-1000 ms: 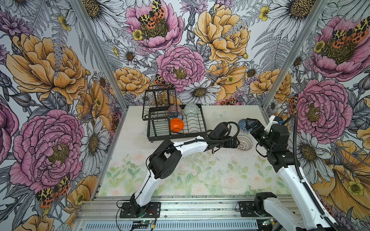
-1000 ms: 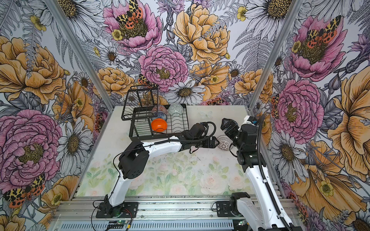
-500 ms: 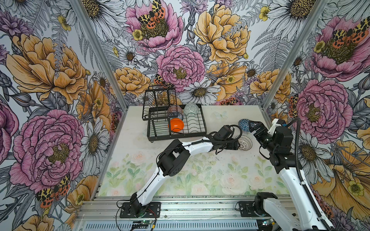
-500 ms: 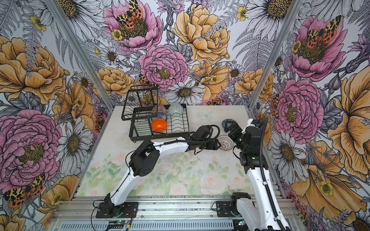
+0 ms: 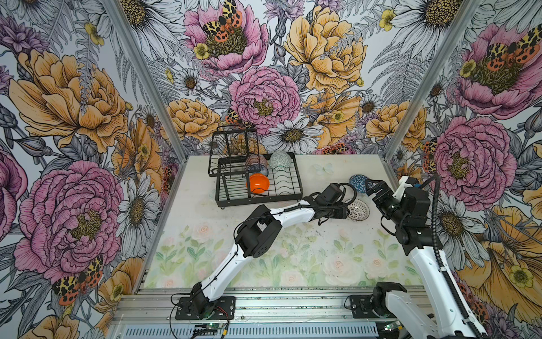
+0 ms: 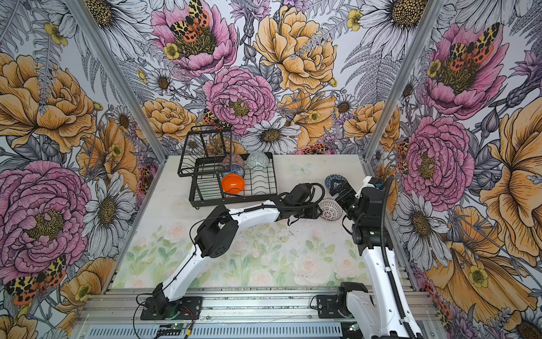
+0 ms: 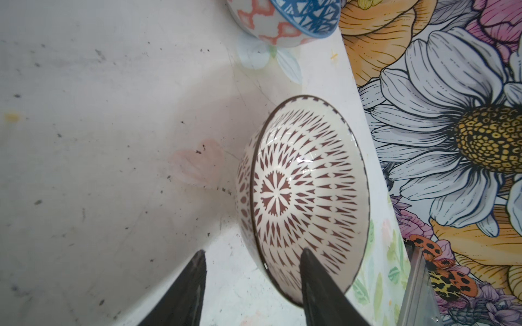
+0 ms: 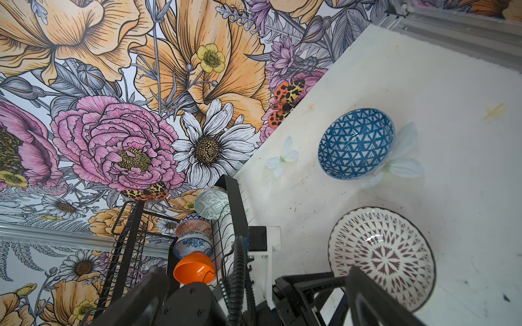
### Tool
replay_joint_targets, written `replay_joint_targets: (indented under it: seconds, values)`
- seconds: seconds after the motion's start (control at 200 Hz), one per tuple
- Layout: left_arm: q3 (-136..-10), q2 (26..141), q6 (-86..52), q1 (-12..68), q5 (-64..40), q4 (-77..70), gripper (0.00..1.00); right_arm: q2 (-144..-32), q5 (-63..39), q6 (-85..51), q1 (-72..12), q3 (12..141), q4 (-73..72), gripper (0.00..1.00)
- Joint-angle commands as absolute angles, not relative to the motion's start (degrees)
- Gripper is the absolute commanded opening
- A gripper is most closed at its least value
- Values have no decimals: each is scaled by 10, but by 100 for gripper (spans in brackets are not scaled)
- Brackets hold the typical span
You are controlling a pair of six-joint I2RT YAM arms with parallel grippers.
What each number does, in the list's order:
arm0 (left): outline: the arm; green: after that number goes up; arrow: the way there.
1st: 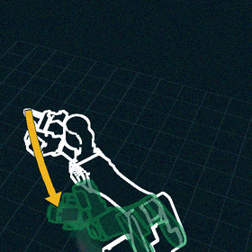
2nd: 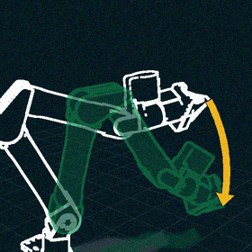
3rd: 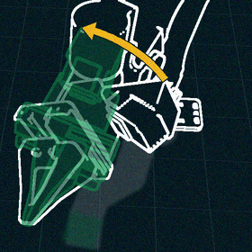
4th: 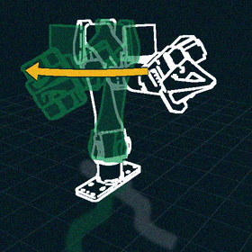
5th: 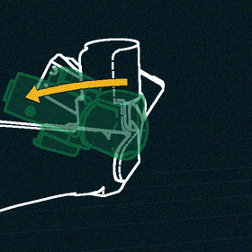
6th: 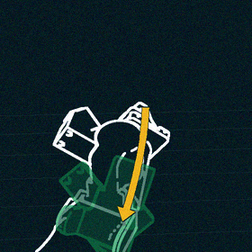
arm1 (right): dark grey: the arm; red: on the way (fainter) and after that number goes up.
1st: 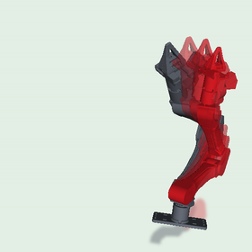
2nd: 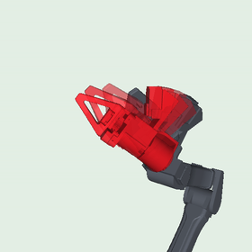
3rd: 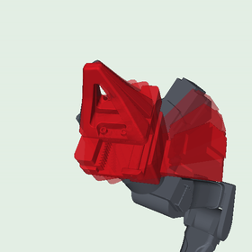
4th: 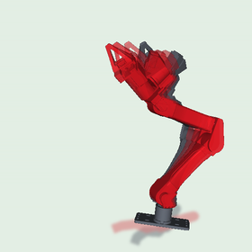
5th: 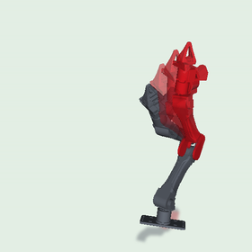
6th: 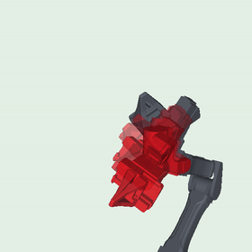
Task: Load bowls into a dish rack
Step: Pick up the bowl from the middle-right of the table.
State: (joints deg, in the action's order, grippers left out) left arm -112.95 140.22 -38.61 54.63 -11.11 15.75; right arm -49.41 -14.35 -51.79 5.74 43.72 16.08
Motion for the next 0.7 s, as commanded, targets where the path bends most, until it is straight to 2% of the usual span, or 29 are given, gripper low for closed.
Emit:
replay_joint_targets:
  seconds: [0.0, 0.11, 0.19, 0.38, 0.691]
  values:
    - [-1158, 1418, -374, 546, -100, 176, 47, -488, -155, -530, 64, 431, 161, 99]
    - [-1161, 1419, -373, 547, -96, 177, 43, -485, -156, -532, 66, 430, 161, 99]
    - [-1163, 1420, -370, 548, -92, 178, 36, -485, -160, -534, 67, 430, 161, 99]
    - [-1163, 1424, -372, 547, -92, 178, 27, -485, -169, -542, 72, 430, 161, 99]
    - [-1155, 1422, -372, 547, -90, 178, 16, -473, -175, -550, 80, 423, 160, 99]
